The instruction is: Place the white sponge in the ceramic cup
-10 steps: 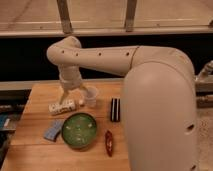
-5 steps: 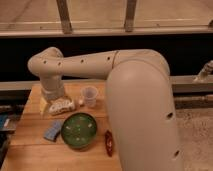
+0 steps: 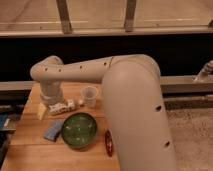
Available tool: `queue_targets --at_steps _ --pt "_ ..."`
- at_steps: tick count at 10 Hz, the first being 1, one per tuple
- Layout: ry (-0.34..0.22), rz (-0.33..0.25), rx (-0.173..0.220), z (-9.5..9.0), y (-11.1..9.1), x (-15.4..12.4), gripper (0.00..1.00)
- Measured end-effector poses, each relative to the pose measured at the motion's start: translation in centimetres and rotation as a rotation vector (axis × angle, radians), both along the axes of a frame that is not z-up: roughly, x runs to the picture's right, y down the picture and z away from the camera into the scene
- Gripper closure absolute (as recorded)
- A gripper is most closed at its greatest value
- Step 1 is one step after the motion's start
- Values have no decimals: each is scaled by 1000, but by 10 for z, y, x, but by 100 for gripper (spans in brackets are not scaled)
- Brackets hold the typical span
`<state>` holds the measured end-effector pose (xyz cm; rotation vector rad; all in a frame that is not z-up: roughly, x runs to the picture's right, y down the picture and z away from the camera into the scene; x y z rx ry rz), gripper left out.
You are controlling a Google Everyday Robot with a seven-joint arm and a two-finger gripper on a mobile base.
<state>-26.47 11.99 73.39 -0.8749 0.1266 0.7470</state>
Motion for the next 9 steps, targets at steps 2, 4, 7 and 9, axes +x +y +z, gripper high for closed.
queue_targets --at_steps 2,4,7,9 --pt "-83 20 -20 13 7 -4 20" --pt "-114 11 -17 19 10 -10 20" --pt "-111 10 -16 20 10 -8 20" --pt "-77 -17 -8 23 12 -7 20"
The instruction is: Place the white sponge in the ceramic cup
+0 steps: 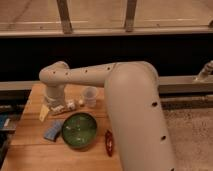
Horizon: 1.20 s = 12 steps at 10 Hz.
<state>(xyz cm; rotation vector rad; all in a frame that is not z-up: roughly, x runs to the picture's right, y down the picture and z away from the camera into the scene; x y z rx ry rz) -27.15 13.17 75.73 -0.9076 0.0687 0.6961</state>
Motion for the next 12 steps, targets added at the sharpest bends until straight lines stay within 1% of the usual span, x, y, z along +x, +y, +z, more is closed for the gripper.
queue_targets --at_steps 1,2,4,6,9,12 --pt "27 -33 14 6 5 -2 20" --pt "28 -51 16 9 8 -6 20" --pt "53 -78 5 17 13 2 20" --pt "45 -74 -7 29 22 1 20" --pt "-4 -25 -24 47 36 5 20" --pt "-19 -25 -41 58 51 0 20"
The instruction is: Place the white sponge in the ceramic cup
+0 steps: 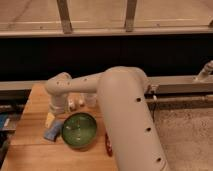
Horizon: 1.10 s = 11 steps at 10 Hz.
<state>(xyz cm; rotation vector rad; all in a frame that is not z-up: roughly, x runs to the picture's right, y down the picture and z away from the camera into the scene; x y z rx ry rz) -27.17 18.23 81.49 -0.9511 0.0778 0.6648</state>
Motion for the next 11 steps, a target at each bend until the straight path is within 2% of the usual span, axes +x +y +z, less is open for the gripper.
queue_targets --at_steps 2,3,4,5,6,8,11 --pt "7 -16 -6 5 5 -2 20" --pt "31 -38 -2 7 8 -6 20" --pt "63 -61 23 6 9 -10 20" --pt "113 -103 78 6 11 -17 20" --pt "137 -125 99 4 16 -22 20" --pt "165 -135 101 8 19 -21 20" --pt "186 -127 68 13 29 -13 20"
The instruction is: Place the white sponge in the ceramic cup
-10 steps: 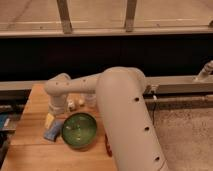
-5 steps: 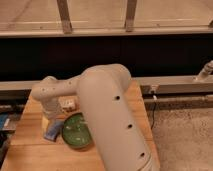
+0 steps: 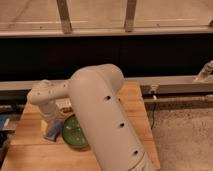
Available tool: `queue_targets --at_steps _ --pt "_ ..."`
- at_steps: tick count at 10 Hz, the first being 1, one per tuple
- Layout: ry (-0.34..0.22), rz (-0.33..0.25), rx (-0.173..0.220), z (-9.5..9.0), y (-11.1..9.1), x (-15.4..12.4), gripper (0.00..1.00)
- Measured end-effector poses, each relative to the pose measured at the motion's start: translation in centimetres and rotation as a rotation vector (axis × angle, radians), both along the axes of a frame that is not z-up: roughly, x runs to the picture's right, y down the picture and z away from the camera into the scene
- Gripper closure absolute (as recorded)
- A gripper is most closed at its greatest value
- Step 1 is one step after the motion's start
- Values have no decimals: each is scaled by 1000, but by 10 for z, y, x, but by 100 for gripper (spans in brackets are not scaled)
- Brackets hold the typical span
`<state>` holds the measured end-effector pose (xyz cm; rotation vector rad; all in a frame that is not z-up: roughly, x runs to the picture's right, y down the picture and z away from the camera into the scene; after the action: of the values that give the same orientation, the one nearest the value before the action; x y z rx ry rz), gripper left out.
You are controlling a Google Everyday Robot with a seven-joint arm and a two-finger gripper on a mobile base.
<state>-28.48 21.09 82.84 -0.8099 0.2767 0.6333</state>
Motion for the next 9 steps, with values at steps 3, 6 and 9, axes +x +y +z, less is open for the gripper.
queue_targets --at_steps 3,6,9 --pt "7 40 -18 5 1 15 35" --pt "-28 32 -32 3 4 10 66" --pt "-28 34 -33 2 3 10 95"
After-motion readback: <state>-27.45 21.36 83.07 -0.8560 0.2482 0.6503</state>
